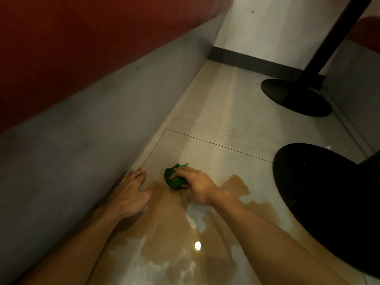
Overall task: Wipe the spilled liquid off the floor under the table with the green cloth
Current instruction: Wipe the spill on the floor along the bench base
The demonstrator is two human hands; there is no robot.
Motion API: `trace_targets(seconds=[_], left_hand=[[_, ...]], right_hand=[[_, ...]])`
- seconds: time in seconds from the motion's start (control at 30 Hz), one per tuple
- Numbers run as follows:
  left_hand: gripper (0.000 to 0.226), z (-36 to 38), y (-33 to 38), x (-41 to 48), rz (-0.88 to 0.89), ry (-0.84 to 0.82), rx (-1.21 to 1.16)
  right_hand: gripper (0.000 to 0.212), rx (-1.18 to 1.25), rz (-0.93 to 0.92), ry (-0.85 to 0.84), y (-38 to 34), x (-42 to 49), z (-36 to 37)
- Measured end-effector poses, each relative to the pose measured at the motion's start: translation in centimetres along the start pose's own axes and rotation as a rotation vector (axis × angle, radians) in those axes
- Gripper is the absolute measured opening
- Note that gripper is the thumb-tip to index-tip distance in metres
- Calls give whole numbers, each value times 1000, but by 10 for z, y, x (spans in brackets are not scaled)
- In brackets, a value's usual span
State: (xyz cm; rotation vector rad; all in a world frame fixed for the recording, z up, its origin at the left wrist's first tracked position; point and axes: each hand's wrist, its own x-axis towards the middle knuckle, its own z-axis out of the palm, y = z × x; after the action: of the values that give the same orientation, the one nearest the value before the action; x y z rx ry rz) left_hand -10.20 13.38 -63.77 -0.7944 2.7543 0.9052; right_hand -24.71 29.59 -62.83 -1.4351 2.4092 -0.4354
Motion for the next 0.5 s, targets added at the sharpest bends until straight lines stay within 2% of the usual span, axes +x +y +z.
trace_targets(seconds=[0.33, 0.4, 0.47, 0.5], left_hand=[[65, 0, 1, -1, -10, 11, 6], [66, 2, -1, 1, -8, 17, 8], [67, 4, -2, 1, -6, 21, 19], [67, 5, -3, 1, -7, 23, 24]], right_hand=[[48, -47, 40, -71, 57, -49, -29], [45, 153, 101, -32, 60, -50, -36], [45, 414, 172, 131, 59, -46, -40], [44, 443, 205, 228, 57, -41, -42]])
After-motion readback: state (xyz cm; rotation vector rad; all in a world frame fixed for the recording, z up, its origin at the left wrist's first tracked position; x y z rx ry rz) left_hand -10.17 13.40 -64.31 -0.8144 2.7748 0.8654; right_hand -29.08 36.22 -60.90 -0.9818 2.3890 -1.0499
